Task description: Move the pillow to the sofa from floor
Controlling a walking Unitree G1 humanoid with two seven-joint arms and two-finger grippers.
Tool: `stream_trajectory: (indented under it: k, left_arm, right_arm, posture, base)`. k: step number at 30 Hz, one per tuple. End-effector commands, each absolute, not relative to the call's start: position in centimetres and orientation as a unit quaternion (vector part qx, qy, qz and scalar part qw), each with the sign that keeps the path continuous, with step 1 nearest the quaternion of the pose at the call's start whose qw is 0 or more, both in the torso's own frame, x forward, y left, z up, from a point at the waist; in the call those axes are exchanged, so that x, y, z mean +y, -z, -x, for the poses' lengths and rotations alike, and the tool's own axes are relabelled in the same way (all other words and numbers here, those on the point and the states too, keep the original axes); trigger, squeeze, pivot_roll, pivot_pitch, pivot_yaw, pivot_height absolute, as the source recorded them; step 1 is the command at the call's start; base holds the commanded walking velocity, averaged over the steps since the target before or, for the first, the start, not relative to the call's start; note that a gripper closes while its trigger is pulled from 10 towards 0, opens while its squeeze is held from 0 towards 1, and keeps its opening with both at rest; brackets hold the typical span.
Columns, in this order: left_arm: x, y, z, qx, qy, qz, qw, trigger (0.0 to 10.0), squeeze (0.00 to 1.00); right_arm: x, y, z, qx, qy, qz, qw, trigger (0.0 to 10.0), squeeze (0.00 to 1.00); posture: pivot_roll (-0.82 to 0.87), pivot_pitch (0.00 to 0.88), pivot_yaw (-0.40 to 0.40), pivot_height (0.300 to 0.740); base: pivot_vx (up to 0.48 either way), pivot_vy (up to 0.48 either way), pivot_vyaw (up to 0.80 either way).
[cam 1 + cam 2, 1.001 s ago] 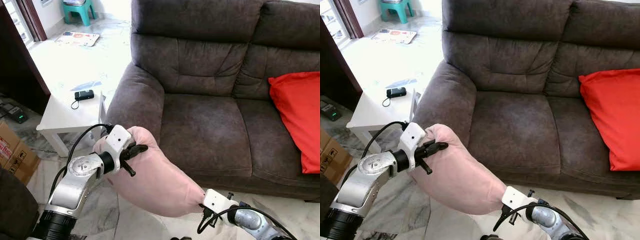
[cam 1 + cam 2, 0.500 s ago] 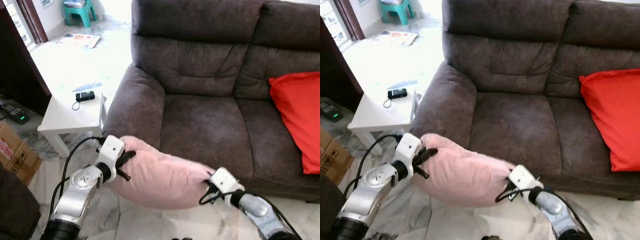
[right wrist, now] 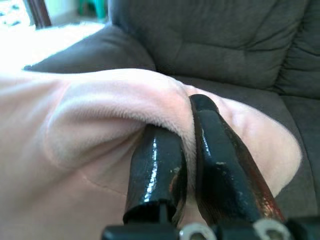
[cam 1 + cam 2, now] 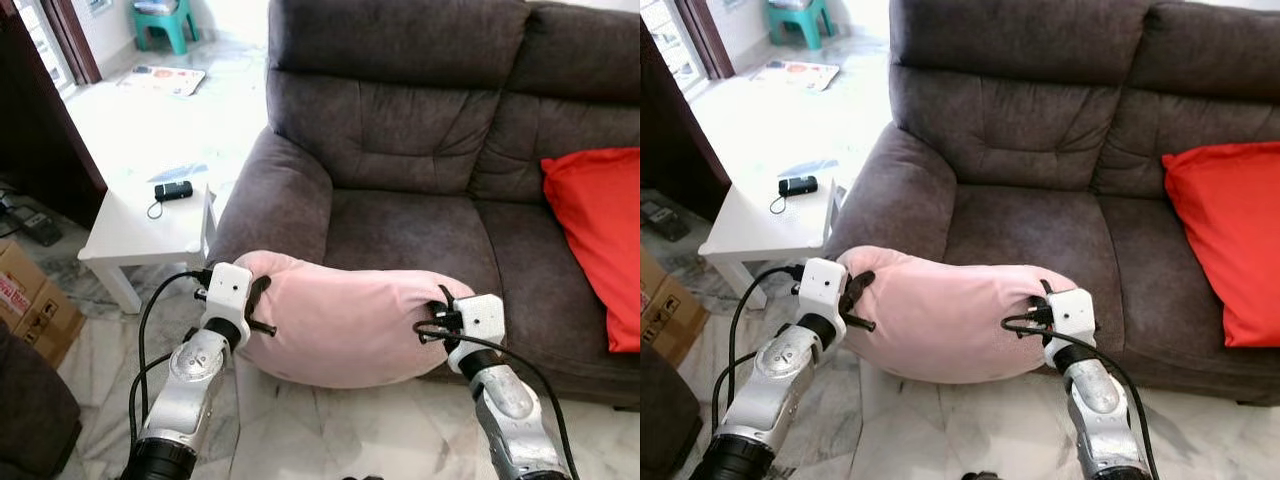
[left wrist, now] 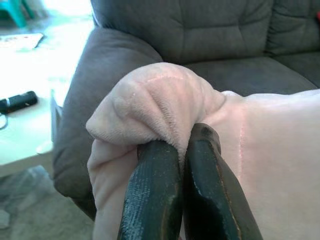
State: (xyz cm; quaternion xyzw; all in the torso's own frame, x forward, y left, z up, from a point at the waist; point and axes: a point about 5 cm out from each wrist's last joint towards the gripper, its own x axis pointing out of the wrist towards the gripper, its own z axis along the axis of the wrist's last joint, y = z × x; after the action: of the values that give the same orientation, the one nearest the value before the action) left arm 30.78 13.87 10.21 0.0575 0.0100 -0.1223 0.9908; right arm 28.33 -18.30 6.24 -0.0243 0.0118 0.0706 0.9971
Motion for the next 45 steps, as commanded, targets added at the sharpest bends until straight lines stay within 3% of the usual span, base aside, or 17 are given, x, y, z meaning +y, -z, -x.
stream_trajectory:
  k: [1,13,34,45]
  left_arm:
    - [14.3,-11.5,-31.2,-0.031,0.096,-0.068,0.993,10.0,0.0]
    - [13.6,-12.5,-32.0,-0.07,0.085,-0.081,0.991,10.0,0.0]
    - [14.1,-13.1,-32.8,-0.087,0.06,-0.073,0.992,10.0,0.0]
    - [14.6,-13.3,-32.8,-0.091,0.041,-0.077,0.992,10.0,0.0]
  right_arm:
    - [-19.2,-8.3,-28.5,-0.041,-0.021,-0.003,0.999,10.0,0.0]
    - [-18.5,-10.3,-29.2,-0.064,0.002,0.009,0.998,10.0,0.0]
    - [-18.2,-11.0,-30.4,-0.064,0.001,0.019,0.998,10.0,0.0]
    - [-17.9,-11.4,-30.6,-0.067,-0.013,0.027,0.997,10.0,0.0]
  posture:
    - [-0.04,0.008,-0.032,0.74]
    - [-0.05,0.0,-0.019,0.74]
    - [-0.04,0.024,-0.042,0.74]
    - [-0.04,0.049,-0.048,0.74]
  base:
    - [0.0,0.0,0.0]
    - [0.0,0.0,0.0]
    - [0.0,-0.079,-0.8]
    - [0.0,0.0,0.0]
